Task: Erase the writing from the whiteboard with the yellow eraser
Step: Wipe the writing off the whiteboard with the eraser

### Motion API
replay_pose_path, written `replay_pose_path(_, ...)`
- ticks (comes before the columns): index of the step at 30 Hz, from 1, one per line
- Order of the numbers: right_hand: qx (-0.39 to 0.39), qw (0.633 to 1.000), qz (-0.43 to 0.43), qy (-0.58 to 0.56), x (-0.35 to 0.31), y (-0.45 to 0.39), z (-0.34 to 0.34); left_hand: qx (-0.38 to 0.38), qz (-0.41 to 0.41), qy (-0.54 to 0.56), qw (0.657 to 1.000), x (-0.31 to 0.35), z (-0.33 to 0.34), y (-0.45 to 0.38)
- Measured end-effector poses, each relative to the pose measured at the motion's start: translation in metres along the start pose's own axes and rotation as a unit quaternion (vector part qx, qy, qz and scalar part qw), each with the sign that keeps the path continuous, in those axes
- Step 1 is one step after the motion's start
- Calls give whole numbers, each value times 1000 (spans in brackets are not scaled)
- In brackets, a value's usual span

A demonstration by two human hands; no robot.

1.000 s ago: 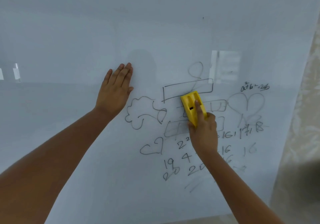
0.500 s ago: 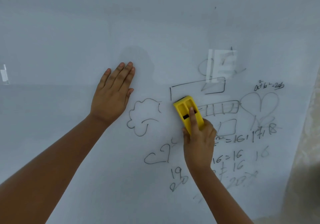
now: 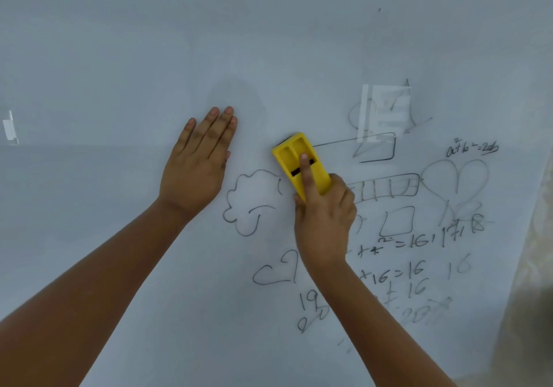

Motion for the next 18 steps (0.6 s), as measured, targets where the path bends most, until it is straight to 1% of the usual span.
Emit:
replay_pose_path(3, -27, 994, -88, 53, -21, 38, 23, -1, 5, 4, 1000, -1, 0, 0)
replay_pose_path(6, -73, 981, -162, 75, -9, 82, 44, -7, 13, 5, 1000, -1, -1, 0)
replay_pose_path(8, -67, 982, -157, 80, 7, 83, 41, -10, 11, 6, 1000, 0, -2, -1)
replay_pose_path(10, -39, 991, -111, 62, 16, 64, 30, -14, 4, 8, 1000, -1, -2, 0)
replay_pose_path(12, -16, 997, -68, 36, 10, 42, 23, -20, 2, 9, 1000, 0, -2, 0)
replay_pose_path(13, -13, 998, -60, 30, 2, 36, 23, -21, 2, 8, 1000, 0, -1, 0)
replay_pose_path(15, -12, 995, -85, 43, -22, 39, 29, -18, 5, 7, 1000, 0, -2, 0)
replay_pose_path(18, -40, 978, -189, 74, -45, 86, 54, -12, 5, 6, 1000, 1, -3, -1)
Point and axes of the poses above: each hand's wrist, its own y-axis away from the middle knuckle, its own z-axis out of the palm, x = y × z, the point moved 8 cm from there along -y, towards the middle knuckle, and after that the axes turned 6 degrees about -x, right-handed, at the moved point
